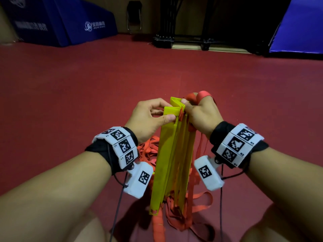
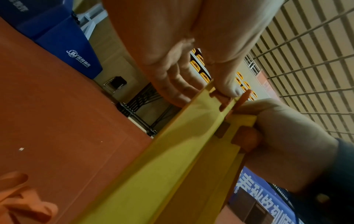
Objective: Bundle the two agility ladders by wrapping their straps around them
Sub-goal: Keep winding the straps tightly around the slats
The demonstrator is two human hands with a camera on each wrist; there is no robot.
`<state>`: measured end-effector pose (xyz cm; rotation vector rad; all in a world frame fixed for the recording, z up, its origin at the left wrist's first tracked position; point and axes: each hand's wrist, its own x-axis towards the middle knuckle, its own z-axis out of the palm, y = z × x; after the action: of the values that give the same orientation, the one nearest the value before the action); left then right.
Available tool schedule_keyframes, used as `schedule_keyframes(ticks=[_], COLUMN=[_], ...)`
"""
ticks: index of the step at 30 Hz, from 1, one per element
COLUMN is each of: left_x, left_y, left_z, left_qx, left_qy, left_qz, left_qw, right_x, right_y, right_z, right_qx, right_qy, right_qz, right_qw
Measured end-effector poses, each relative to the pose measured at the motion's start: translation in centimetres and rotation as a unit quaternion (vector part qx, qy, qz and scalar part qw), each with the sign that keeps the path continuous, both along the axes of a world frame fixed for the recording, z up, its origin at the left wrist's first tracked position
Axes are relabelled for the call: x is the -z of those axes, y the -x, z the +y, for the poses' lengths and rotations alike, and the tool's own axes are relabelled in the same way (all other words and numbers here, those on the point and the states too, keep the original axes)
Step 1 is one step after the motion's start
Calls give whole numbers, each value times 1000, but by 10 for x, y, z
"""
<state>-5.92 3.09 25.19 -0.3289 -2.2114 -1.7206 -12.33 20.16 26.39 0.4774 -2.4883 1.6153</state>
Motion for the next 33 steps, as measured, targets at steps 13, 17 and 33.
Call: schedule_keyframes(ticks=[13, 17, 33], left_x=[2, 2, 0], left_y=[-3, -3, -3], left_z=[-2, 3, -3], left_qx=[-10, -30, -56], left_qy=[-51, 1, 113], left_qz=[-6, 7, -6], left_qw=[999, 1000, 992], right_x=[-10, -6, -21], right_y=[-14, -5, -25], right_z=[7, 6, 11], right_qx=[-155, -75, -201], right_qy=[30, 22, 36], right_qz=[4, 26, -45], right_qw=[987, 997, 978])
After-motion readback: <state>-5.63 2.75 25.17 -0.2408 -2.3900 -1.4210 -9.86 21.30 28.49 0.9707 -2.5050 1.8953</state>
